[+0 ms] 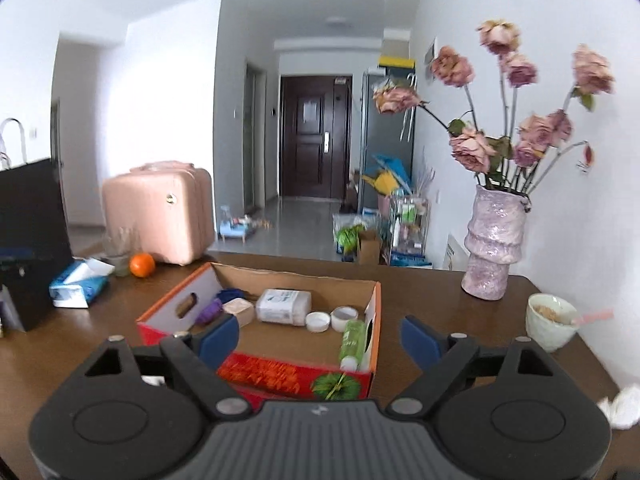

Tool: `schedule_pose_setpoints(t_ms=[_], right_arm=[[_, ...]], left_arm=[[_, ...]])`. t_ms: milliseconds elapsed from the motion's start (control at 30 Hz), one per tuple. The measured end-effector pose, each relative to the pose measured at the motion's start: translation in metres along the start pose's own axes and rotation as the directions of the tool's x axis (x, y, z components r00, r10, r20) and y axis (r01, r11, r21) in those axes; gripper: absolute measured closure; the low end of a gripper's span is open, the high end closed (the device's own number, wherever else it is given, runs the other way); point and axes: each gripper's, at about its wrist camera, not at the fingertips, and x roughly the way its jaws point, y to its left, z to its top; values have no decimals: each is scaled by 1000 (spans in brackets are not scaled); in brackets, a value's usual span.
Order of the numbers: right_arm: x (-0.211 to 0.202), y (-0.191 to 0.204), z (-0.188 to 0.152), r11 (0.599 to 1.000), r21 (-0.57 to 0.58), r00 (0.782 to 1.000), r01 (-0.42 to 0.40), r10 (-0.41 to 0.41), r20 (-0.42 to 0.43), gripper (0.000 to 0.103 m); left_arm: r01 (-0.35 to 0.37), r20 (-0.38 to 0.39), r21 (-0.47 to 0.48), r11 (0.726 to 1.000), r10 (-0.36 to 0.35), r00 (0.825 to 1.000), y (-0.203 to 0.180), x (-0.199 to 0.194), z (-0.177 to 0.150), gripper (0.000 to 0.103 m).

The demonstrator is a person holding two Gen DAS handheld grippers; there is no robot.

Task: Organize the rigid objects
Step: 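Withdraw both tools from the box toward the white caps, then grasp a white cap with the right tool while the left tool grasps the white puck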

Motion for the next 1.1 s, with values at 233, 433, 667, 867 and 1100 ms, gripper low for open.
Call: schedule_pose_setpoints(t_ms=[233, 433, 667, 867, 1100], right_arm=[[-77, 28, -88, 995, -24, 992, -97, 99, 76, 11], [-106, 37, -157, 993, 65, 993, -103, 98, 68, 11], [-93, 37, -156, 994, 91, 998, -54, 51, 36, 11], [-63, 54, -144, 995, 63, 997, -75, 75, -5, 12], [37, 116, -114, 985, 37, 977, -170, 173, -127, 14]], left_arm=[[1, 74, -10, 1000, 0, 997, -16, -88, -105, 0], [51, 38, 90, 995, -55, 998, -24, -119, -145, 0], [42, 50, 122, 992, -48, 998, -22, -105, -136, 0], [2, -39, 81, 997, 1, 999, 12, -62, -134, 0], [-59, -182, 28, 998, 63, 981, 89, 7, -117, 0]])
